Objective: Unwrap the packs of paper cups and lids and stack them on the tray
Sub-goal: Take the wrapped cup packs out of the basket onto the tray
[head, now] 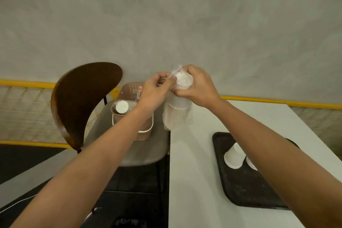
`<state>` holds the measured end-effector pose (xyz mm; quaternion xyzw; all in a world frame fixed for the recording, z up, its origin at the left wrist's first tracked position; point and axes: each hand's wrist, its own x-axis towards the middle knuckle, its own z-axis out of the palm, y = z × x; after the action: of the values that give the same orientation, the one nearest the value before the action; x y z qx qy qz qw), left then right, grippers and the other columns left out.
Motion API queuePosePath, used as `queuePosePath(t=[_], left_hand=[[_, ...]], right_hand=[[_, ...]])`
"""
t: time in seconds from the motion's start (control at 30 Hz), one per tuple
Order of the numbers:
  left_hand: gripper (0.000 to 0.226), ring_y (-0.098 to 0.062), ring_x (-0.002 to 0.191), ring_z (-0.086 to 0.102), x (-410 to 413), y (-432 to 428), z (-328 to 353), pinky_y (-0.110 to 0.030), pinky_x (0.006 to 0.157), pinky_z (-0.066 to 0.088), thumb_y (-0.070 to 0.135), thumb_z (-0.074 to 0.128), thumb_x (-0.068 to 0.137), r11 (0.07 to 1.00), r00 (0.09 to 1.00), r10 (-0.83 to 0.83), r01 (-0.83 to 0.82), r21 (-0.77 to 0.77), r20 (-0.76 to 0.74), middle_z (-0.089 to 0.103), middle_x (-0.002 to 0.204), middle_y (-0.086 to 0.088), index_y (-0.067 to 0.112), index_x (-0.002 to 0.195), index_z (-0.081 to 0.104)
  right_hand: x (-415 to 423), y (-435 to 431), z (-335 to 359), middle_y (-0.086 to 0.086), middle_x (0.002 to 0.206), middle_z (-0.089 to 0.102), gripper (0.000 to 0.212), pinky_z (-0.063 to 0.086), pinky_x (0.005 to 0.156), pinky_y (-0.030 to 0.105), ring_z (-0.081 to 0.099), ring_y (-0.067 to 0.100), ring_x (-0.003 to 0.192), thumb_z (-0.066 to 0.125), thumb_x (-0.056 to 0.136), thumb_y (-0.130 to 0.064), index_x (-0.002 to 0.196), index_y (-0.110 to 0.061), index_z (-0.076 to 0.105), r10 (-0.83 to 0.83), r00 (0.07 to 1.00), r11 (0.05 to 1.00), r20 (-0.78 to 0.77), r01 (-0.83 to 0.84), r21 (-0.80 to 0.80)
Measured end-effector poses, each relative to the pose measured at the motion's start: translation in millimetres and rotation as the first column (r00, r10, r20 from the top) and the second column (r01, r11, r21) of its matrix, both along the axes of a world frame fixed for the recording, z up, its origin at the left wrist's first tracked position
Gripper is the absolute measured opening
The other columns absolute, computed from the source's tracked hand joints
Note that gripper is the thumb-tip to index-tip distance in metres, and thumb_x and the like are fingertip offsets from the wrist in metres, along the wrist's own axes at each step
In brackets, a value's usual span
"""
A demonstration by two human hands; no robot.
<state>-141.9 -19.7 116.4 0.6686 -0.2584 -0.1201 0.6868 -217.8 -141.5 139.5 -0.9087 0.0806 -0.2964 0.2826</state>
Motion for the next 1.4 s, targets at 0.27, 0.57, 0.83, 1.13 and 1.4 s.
queuePosePath(t=[0.27,0.57,0.83,1.13,1.4], left_hand=[[0.020,-0.008,0.073,0.056,-77,-18,-27,-0.028,0.078,0.048,0.030,0.064,0.087,0.994,0.995,-0.093,0.095,0.058,-0.023,0.062,0.085,0.002,0.019,0.103,0.064],[0.042,-0.014,0.099,0.059,-182,-34,-59,-0.030,0.084,0.049,0.044,0.060,0.087,0.959,0.982,-0.161,0.180,0.221,-0.102,0.054,0.120,0.000,0.028,0.124,0.048],[0.055,-0.020,0.116,0.055,-260,-53,-84,-0.030,0.088,0.050,0.039,0.059,0.089,0.933,0.961,-0.246,0.270,0.239,-0.124,0.048,0.136,0.004,0.031,0.140,0.040],[0.037,-0.013,0.108,0.060,-300,-75,-102,-0.030,0.086,0.054,0.027,0.062,0.089,0.868,0.920,-0.353,0.389,0.309,-0.169,0.062,0.116,0.005,0.024,0.125,0.056],[0.028,-0.012,0.095,0.063,-307,-90,-114,-0.030,0.089,0.052,0.020,0.066,0.085,0.852,0.917,-0.367,0.399,0.340,-0.156,0.065,0.093,0.012,0.022,0.113,0.062]], right_hand=[[-91,-17,-23,-0.009,0.095,0.058,0.060,0.041,0.075,0.023,0.054,0.014,0.092,0.077,0.057,-0.045,0.105,-0.013,0.060,-0.058,0.995,0.998,-0.076,0.058,-0.006],[-202,-41,-65,-0.007,0.103,0.059,0.053,0.038,0.078,0.022,0.052,0.013,0.096,0.081,0.064,-0.034,0.107,-0.017,0.057,-0.062,0.979,0.997,-0.195,0.068,0.026],[-284,-62,-97,-0.002,0.107,0.061,0.054,0.042,0.079,0.026,0.052,0.014,0.097,0.081,0.065,-0.035,0.109,-0.017,0.055,-0.047,0.959,0.996,-0.279,0.066,0.059],[-334,-80,-116,-0.008,0.098,0.058,0.052,0.041,0.071,0.016,0.053,0.007,0.088,0.082,0.064,-0.030,0.107,-0.021,0.054,-0.037,0.947,0.989,-0.320,0.081,0.126],[-350,-85,-133,-0.012,0.092,0.055,0.048,0.040,0.067,0.010,0.052,0.003,0.082,0.082,0.066,-0.029,0.102,-0.023,0.051,-0.044,0.952,0.974,-0.302,0.109,0.200]])
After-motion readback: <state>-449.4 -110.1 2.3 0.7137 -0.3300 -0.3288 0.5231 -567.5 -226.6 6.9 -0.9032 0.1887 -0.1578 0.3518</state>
